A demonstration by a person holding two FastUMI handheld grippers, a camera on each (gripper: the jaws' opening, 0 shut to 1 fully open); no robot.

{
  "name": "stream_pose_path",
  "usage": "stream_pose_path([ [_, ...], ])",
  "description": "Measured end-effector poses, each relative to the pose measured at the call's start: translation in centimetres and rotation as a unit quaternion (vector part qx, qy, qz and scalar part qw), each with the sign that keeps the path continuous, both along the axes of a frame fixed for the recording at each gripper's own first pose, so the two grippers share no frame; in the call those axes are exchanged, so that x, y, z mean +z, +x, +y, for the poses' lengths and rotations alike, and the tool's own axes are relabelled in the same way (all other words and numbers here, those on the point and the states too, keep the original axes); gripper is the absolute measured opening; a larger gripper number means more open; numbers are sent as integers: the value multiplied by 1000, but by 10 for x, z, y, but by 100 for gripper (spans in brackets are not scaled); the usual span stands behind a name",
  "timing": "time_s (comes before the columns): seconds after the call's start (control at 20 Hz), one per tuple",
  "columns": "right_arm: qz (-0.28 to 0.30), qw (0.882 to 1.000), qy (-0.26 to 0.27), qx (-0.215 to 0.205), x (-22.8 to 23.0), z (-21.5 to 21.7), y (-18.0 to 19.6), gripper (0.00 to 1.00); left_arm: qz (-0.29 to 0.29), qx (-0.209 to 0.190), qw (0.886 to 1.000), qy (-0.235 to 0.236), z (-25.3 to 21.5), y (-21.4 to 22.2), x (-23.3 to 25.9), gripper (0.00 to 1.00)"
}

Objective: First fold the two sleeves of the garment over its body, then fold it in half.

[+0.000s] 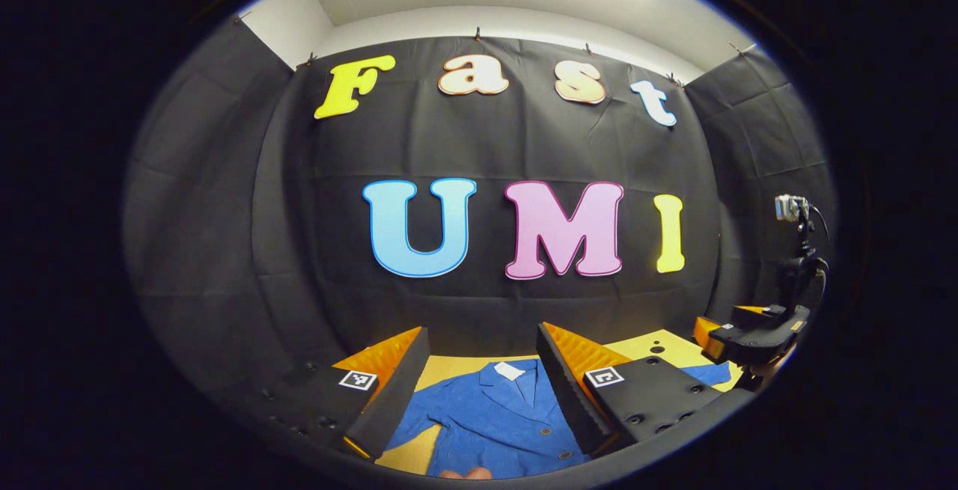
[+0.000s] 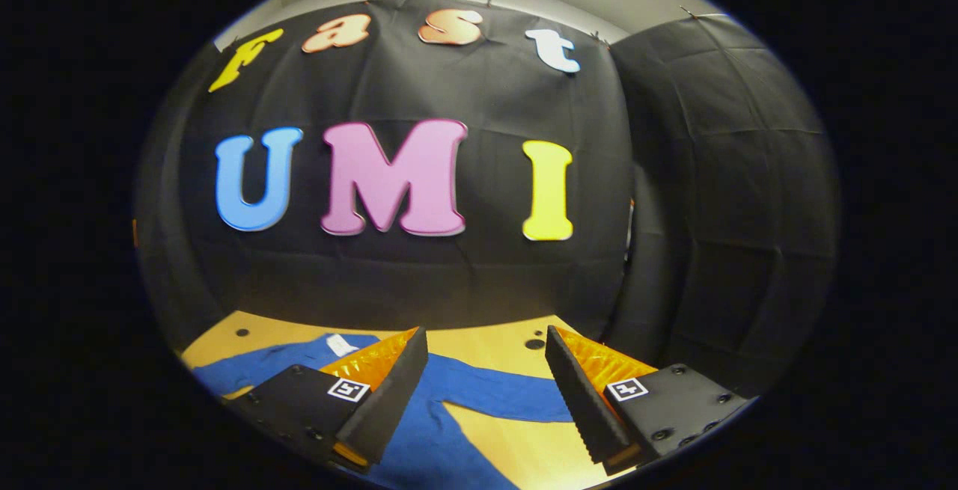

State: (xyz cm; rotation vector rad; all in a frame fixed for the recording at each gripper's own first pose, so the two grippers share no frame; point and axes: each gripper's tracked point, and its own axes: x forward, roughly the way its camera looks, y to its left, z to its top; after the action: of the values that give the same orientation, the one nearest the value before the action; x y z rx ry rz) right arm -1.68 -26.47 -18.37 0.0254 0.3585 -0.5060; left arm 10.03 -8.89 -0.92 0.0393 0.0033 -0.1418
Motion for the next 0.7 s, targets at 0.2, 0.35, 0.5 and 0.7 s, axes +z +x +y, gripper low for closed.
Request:
stream_pose_path([
  [0.2,76,993,26,-86,-75,-97,-20,99,36,20,999,-10,-18,15,-20,83],
  [0.35,137,978,47,-150,-128,-153,-46,100,74,18,997,-15,-40,21,-37,83],
  [0.5,187,955,96,-212,-185,-191,-69,100,94,8,995,-15,-64,26,-44,83],
  [0.7,260,917,173,-249,-244,-205,-91,100,115,-22,993,-1,-99,25,-54,83],
])
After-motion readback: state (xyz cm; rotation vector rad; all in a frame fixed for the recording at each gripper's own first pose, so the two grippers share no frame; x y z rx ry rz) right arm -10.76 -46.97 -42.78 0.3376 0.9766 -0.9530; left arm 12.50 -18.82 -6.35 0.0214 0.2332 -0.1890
